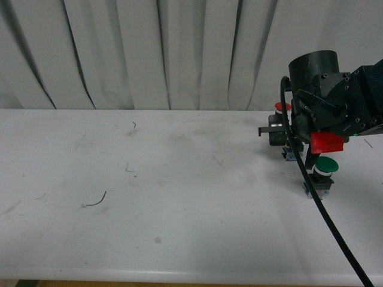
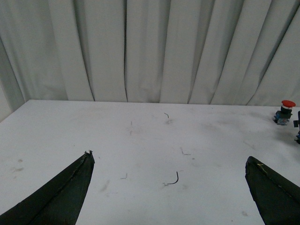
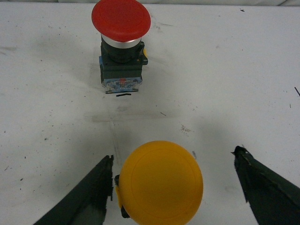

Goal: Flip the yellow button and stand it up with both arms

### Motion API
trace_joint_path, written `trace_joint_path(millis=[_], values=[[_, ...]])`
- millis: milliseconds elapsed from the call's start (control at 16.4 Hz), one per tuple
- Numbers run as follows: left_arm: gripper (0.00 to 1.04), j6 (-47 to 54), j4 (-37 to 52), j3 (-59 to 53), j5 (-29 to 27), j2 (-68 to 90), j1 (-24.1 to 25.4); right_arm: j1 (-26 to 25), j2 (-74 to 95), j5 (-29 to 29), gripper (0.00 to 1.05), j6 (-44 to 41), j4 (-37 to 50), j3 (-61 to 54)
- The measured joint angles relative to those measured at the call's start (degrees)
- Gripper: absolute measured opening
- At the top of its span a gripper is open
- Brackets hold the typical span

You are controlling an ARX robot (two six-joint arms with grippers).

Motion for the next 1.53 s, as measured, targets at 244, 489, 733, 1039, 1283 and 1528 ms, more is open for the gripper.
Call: trace_joint_path(millis=[244,489,733,1039,1283,1528], values=[[0.98,0.0,0.0,0.0,0.0,0.0,0.0,0.0,-0.4,-1.2,0.97,1.0,1.8,-0.4],[0.98,0.0,0.0,0.0,0.0,0.0,0.0,-0.2,-8.0,-4.9,0.98,0.1,10.1,-7.9],[0.98,0.0,0.0,0.0,0.0,0.0,0.0,-2.5,-23.4,-11.8,0.98,-1.6,22.2,-25.3],[0.98,0.0,0.0,0.0,0.0,0.0,0.0,-3.5,-35.1,-16.9,0.98,-2.7,27.4,-37.4],[0.98,0.0,0.0,0.0,0.0,0.0,0.0,-4.5,-46.8,-20.1,0.98,-3.6,29.8,-46.5],[0.98,0.0,0.0,0.0,0.0,0.0,0.0,-6.2,-69.3,-18.4,0.66,-4.9,33.2,-63.8]])
